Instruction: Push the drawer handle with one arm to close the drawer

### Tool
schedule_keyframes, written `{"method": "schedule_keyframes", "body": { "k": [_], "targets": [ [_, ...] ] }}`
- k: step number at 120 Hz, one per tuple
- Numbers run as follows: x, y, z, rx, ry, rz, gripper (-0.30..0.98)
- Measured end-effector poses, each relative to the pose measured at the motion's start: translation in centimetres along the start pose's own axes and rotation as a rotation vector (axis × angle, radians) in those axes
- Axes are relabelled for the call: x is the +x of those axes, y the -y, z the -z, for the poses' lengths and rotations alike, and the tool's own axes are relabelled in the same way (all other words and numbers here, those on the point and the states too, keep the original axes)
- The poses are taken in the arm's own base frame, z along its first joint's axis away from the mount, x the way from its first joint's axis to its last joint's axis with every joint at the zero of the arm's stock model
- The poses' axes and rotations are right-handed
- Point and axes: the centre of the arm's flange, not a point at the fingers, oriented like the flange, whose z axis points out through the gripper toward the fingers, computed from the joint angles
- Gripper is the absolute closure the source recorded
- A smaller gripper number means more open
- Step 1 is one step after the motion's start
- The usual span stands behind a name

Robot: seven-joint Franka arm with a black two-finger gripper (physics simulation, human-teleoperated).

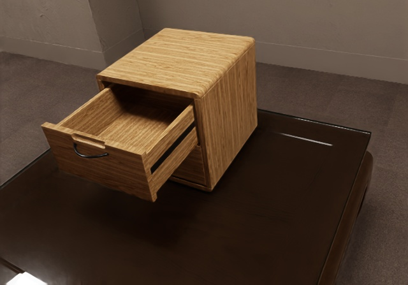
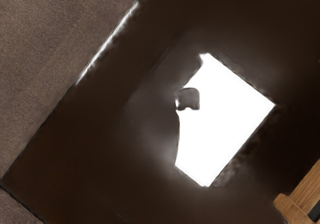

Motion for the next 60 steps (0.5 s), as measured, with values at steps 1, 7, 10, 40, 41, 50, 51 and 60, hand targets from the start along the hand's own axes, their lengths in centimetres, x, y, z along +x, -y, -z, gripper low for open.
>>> {"method": "schedule_keyframes", "body": {
  "k": [1,7,10,40,41,50,51,60],
  "targets": [
    [0.0,0.4,0.0,0.0,0.002,0.009,0.0],
    [0.0,1.9,-0.1,0.004,0.008,0.045,0.0],
    [-0.1,2.1,0.4,0.004,-0.002,0.05,0.0],
    [-9.4,-18.9,11.5,-0.045,-0.197,-0.362,0.21],
    [-9.6,-19.4,11.4,-0.044,-0.194,-0.372,0.23],
    [-11.0,-22.2,10.4,-0.02,-0.159,-0.419,0.42],
    [-11.1,-22.3,10.2,-0.018,-0.154,-0.42,0.44],
    [-10.6,-21.9,8.3,0.007,-0.099,-0.398,0.56]
  ]
}}
